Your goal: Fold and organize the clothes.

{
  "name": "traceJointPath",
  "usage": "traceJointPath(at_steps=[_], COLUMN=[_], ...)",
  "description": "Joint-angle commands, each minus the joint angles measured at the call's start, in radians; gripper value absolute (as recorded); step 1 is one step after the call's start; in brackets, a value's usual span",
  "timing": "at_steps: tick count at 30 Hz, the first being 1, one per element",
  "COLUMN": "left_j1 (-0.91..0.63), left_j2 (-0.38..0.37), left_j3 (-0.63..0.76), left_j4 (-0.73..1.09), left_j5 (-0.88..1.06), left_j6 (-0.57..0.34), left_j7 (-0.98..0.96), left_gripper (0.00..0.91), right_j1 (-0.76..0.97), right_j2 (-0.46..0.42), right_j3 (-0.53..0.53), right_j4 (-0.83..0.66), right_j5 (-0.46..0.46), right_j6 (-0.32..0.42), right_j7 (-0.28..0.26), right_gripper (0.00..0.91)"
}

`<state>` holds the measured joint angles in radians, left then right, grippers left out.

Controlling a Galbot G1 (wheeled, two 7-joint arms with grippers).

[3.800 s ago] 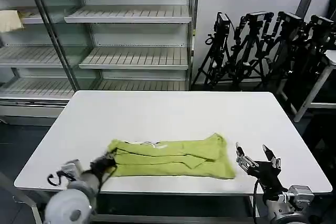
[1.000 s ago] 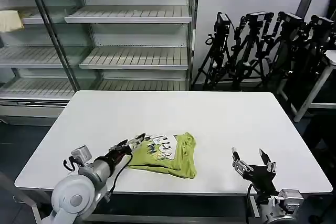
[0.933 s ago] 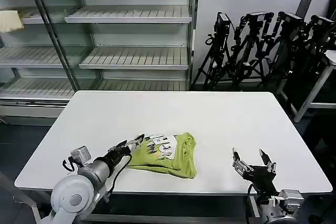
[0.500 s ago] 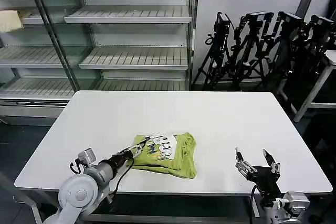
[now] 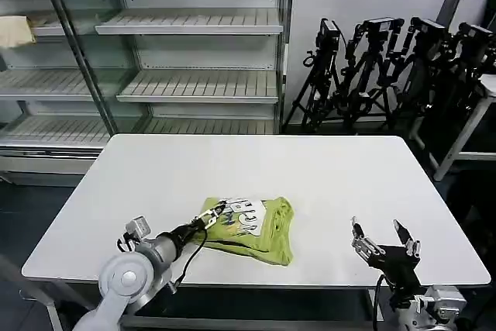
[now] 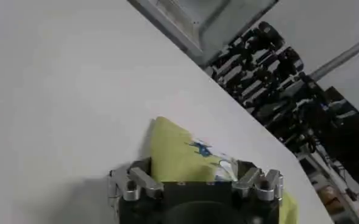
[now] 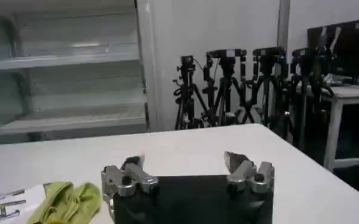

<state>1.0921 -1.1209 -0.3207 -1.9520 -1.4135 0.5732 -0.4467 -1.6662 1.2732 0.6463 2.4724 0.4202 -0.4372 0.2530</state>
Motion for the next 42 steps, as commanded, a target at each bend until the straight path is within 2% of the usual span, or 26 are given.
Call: traceJointPath(at_steps=[1,17,22,26,31,38,42], left_j1=[-0.015,-0.009,0.014,0.045,0.083,0.135,0.108], left_j2=[-0.013,-0.022,-0.024,0.007,0.095,0.311,0.466], left_j3=[0.011,-0.006,-0.052,-0.146,-0.302,-0.606,-0.617], left_j4=[0.048,0.046,0.016,-0.045,-0.100,-0.149,-0.226], left_j5=[-0.017,-0.033,-0.057,-0.077,-0.046,0.122,0.218], left_j6=[0.003,0.002,0.002,0.000,0.004,0.006,0.006], left_j7=[0.013,0.044,0.040,0.028,0.007,0.042,0.071], left_gripper=[0.020,0.020,0.020,0.020,0.020,0.020,0.020], right_j1=[-0.010,-0.020,-0.022,-0.015,0.005,0.044,0.072], right_j2=[0.001,0.008,0.012,0.012,0.009,-0.004,-0.014], right_j3=[0.007,0.013,0.014,0.015,0.010,-0.003,-0.027], right_j4=[0.009,0.021,0.025,0.025,0.017,0.004,-0.009], right_j5=[0.001,0.001,0.001,0.005,0.016,0.042,0.046], right_j6=[0.000,0.000,0.000,0.000,0.001,0.002,0.001], right_j7=[0.000,-0.001,-0.001,-0.001,-0.001,-0.002,-0.001], right_gripper=[0.907,0.907,0.907,0.907,0.907,0.907,0.907])
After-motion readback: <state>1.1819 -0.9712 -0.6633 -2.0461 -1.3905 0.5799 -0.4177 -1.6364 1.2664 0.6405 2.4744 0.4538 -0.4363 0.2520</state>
